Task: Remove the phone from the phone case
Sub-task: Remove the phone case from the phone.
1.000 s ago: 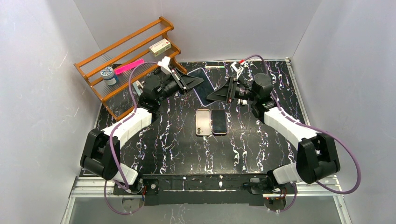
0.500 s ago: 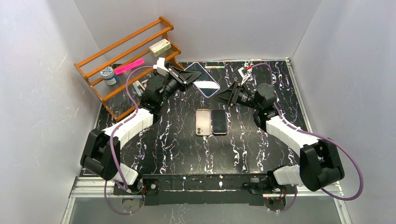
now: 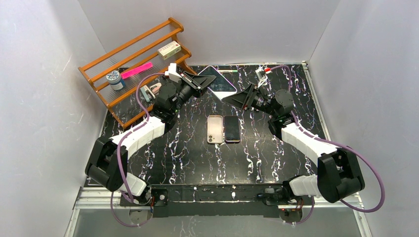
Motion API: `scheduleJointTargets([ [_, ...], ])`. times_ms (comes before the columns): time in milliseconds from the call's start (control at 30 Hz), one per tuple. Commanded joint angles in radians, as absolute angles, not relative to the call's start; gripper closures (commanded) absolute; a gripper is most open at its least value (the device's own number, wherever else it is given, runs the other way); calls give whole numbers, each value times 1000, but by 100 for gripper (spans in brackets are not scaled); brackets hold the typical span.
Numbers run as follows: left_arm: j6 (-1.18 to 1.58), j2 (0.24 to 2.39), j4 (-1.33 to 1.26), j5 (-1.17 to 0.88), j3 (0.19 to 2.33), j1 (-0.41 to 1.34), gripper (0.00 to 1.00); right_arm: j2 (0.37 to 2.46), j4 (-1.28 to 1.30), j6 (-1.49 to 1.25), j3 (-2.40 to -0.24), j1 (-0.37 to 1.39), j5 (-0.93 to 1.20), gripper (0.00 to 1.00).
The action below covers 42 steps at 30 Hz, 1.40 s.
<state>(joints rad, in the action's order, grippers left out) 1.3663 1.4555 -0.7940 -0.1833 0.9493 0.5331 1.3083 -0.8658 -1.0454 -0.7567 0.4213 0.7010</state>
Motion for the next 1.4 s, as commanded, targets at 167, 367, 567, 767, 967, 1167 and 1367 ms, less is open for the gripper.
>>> scheduleJointTargets([
  [167,1367,1421,-867,-108,938,543,100,1278,-967,-1054,-768,443,704,44],
  [367,1366,1416,-889,-101,937,544,100,1283,-943,-1055,-772,449,707,41],
  [567,1365,1416,-904,-100,937,545,100,1285,-929,-1054,-773,451,704,40],
  [767,1369,1417,-907,-97,935,545,100,1289,-942,-1053,-775,453,702,52],
  [967,1402,1417,-904,-72,917,545,100,1294,-985,-1052,-757,456,710,69],
  [1167,1479,1439,-831,-93,920,545,100,1302,-1055,-950,-724,459,751,87],
  [1367,1531,1438,-735,-130,931,545,100,1301,-913,-724,-787,462,795,98],
])
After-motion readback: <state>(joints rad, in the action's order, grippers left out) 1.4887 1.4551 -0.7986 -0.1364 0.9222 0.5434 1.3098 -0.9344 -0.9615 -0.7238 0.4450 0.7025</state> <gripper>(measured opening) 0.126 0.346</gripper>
